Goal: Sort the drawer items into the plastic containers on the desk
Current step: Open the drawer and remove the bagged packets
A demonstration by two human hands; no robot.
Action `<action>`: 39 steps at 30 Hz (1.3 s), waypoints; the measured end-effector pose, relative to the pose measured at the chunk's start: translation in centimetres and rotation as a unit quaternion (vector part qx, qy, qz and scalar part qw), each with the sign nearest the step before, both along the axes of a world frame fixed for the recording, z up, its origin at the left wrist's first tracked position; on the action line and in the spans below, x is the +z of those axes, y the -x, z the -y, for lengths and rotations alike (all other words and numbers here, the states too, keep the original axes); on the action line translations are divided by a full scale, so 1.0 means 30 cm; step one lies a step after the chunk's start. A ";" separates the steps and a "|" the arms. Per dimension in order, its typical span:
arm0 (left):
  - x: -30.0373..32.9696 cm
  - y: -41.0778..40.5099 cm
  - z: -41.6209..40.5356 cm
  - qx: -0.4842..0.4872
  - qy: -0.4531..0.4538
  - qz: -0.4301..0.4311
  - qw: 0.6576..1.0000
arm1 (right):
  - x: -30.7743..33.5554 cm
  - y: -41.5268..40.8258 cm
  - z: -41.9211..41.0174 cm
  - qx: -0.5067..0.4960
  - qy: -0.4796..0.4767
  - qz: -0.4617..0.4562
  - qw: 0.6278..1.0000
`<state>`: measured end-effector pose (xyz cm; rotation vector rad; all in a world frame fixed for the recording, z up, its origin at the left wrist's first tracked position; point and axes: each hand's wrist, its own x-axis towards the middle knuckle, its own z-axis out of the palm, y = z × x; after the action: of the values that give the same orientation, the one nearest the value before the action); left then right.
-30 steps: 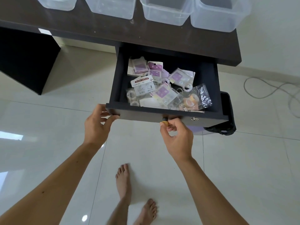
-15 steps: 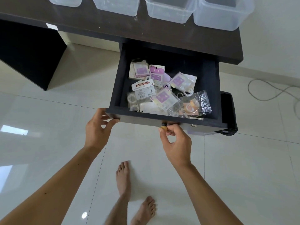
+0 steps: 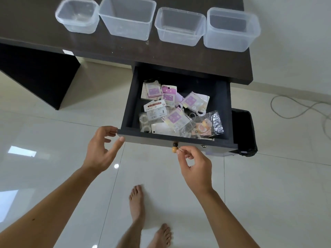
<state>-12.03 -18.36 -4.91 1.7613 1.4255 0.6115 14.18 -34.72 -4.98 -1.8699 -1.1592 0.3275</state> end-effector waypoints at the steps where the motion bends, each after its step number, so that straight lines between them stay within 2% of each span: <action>1: 0.030 -0.001 -0.012 0.003 -0.008 0.005 1.000 | 0.028 -0.009 -0.004 0.001 -0.010 0.004 1.000; 5: 0.153 -0.078 -0.083 -0.002 -0.066 0.016 0.998 | 0.137 -0.069 -0.052 0.008 -0.041 0.012 0.999; 9: 0.225 -0.226 -0.167 -0.086 -0.127 -0.003 0.988 | 0.190 -0.178 -0.155 0.041 -0.035 0.027 0.998; 13: 0.202 -0.370 -0.244 -0.183 -0.063 -0.039 0.980 | 0.172 -0.282 -0.278 0.108 0.029 0.061 0.992; 19: 0.104 -0.470 -0.291 -0.152 0.028 -0.093 0.984 | 0.114 -0.346 -0.397 0.115 0.209 0.084 0.968; 25: 0.045 -0.506 -0.320 -0.134 0.079 -0.097 0.983 | 0.090 -0.340 -0.433 0.082 0.282 0.077 0.953; 30: 0.037 -0.502 -0.326 -0.117 0.067 -0.066 0.989 | 0.079 -0.355 -0.436 0.075 0.251 -0.001 0.965; 34: 0.037 -0.491 -0.319 -0.114 0.116 -0.014 0.987 | 0.109 -0.387 -0.416 0.047 0.213 -0.079 0.973; 39: 0.057 -0.508 -0.316 -0.067 0.179 0.068 0.979 | 0.196 -0.420 -0.413 -0.018 0.131 -0.162 0.978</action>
<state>3.20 -8.87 -3.18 1.4846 1.2244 0.3692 26.77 -22.33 0.89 -1.9684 -0.8909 0.7650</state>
